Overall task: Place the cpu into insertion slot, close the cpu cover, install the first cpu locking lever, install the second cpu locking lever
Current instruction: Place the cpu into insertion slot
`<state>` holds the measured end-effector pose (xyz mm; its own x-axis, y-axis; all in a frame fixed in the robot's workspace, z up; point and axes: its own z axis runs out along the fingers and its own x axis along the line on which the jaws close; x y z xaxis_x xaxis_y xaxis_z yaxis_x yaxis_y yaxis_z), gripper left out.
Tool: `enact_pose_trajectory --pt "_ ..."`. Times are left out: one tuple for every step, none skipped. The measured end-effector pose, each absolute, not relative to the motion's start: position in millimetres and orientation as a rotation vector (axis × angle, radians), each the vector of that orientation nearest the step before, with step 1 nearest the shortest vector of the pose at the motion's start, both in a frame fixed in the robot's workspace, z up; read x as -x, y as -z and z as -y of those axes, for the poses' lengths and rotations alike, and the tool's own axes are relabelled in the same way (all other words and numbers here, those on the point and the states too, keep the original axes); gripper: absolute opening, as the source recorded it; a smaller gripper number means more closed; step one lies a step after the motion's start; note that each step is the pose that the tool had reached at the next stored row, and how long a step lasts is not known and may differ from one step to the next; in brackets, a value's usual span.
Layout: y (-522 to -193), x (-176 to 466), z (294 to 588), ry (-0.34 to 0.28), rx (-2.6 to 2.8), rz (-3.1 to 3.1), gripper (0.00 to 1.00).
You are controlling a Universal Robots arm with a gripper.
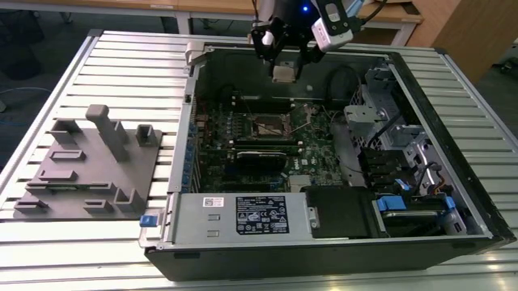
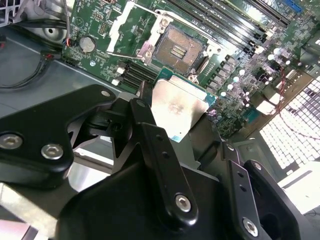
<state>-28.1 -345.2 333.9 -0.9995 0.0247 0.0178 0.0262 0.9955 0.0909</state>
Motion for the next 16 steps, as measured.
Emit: enact_pose_trajectory --pt "-333.7 28.0 345.2 0.143 0.040 3.122 0.54" --pt "-333.3 28.0 345.1 0.143 0.040 3.122 0.54" --pt "-332.7 28.1 345.2 0.143 0.040 3.122 0.54" --pt "-332.0 28.1 345.2 0.143 0.040 3.122 0.54" --pt "-331.4 28.2 345.2 0.143 0.040 3.122 0.54" --pt "-330.6 28.2 345.2 0.143 0.040 3.122 0.54" --pt "-330.0 28.3 345.2 0.143 0.040 3.122 0.54" --pt "-329.4 28.3 345.2 0.143 0.040 3.122 0.54" --pt "-328.9 28.4 345.1 0.143 0.040 3.122 0.54" --pt "-328.6 28.4 345.1 0.142 0.040 3.122 0.54" --pt "-328.6 28.4 345.2 0.142 0.040 3.122 0.54" --pt "-328.6 28.4 345.2 0.142 0.040 3.122 0.54" --pt "-328.5 28.4 345.2 0.143 0.040 3.122 0.54" --pt "-328.4 28.4 345.2 0.143 0.040 3.122 0.54" --pt "-328.1 28.4 345.1 0.143 0.040 3.122 0.54" --pt "-327.8 28.4 345.1 0.143 0.040 3.122 0.54"
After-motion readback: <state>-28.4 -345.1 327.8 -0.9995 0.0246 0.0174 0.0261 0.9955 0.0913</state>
